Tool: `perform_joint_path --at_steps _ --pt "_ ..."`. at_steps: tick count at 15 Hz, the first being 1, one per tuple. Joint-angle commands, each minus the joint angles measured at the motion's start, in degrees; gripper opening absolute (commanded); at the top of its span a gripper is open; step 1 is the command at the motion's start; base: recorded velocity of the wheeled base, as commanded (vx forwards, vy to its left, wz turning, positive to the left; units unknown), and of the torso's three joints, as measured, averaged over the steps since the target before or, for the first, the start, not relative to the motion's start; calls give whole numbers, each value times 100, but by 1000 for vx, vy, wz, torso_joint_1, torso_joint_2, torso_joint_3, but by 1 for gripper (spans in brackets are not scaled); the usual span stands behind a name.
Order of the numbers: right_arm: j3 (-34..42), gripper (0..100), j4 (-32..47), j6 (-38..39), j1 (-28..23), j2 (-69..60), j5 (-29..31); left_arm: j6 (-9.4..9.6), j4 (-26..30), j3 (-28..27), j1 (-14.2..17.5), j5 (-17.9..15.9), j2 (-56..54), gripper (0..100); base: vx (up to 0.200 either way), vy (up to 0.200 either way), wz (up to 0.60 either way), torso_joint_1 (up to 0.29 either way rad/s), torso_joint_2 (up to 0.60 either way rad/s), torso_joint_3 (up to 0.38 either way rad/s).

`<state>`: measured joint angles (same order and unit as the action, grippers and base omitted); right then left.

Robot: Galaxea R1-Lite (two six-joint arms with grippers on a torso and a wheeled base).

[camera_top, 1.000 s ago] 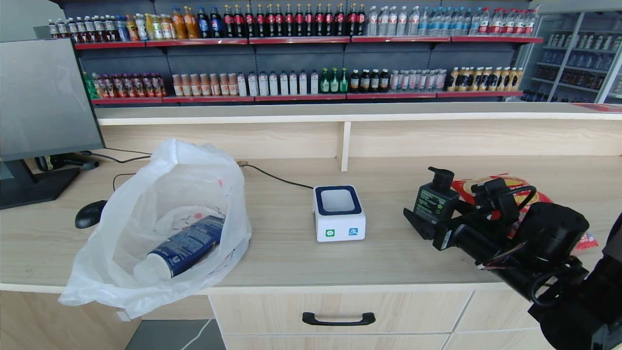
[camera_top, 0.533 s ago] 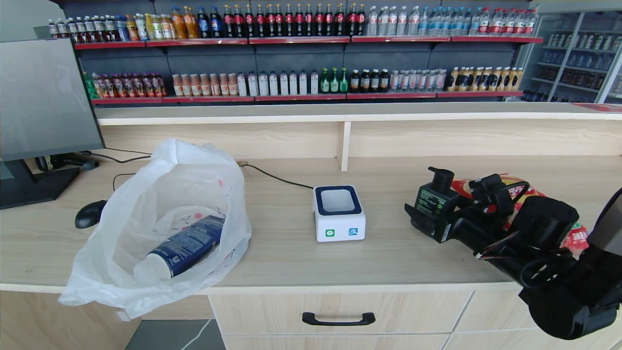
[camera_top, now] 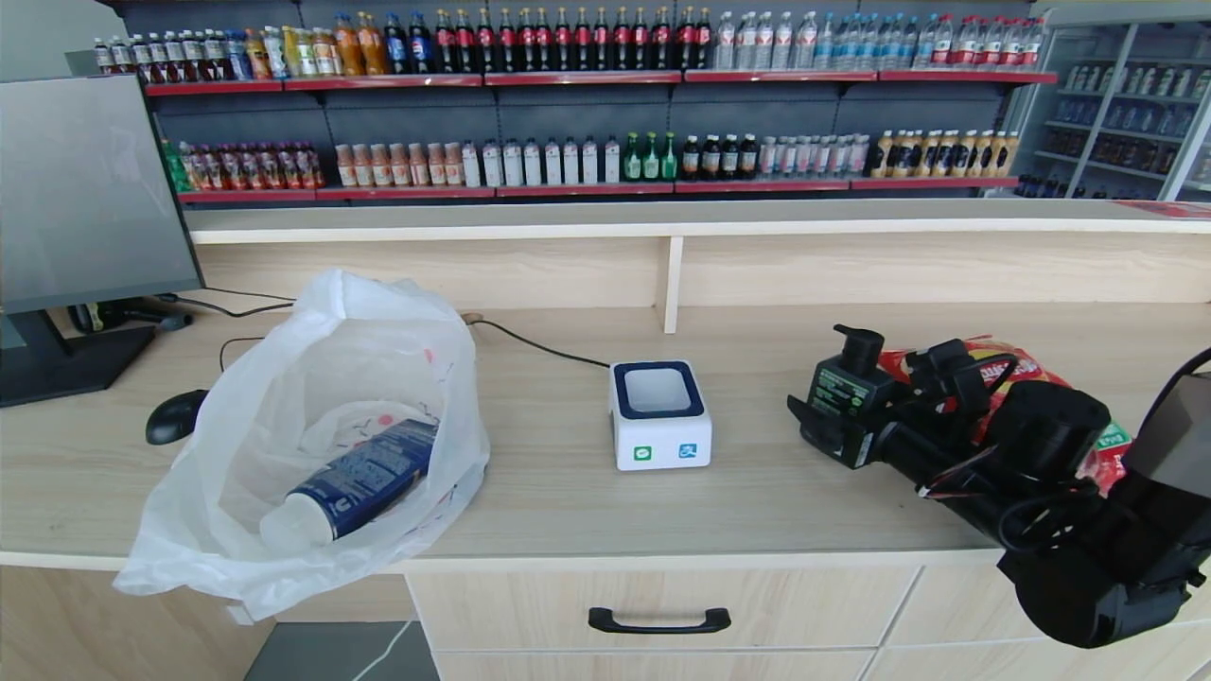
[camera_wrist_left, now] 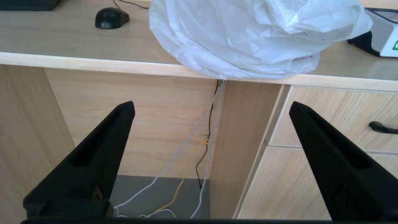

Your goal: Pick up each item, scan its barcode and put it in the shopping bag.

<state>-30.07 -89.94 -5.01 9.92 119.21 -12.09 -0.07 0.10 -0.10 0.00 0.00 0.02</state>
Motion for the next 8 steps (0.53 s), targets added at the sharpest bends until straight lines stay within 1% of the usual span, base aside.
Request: perform_joint_path --at_steps 1,2,8 --pt "2 100 -6 -35 18 23 -4 -1 -1 1 0 0 -2 100 0 0 0 0 0 0" --pt "-7 0 -6 -35 18 23 -4 -1 -1 1 0 0 -2 100 0 0 0 0 0 0" --pt "2 0 -6 -44 10 -38 -4 -1 -1 1 0 0 -2 100 0 0 0 0 0 0"
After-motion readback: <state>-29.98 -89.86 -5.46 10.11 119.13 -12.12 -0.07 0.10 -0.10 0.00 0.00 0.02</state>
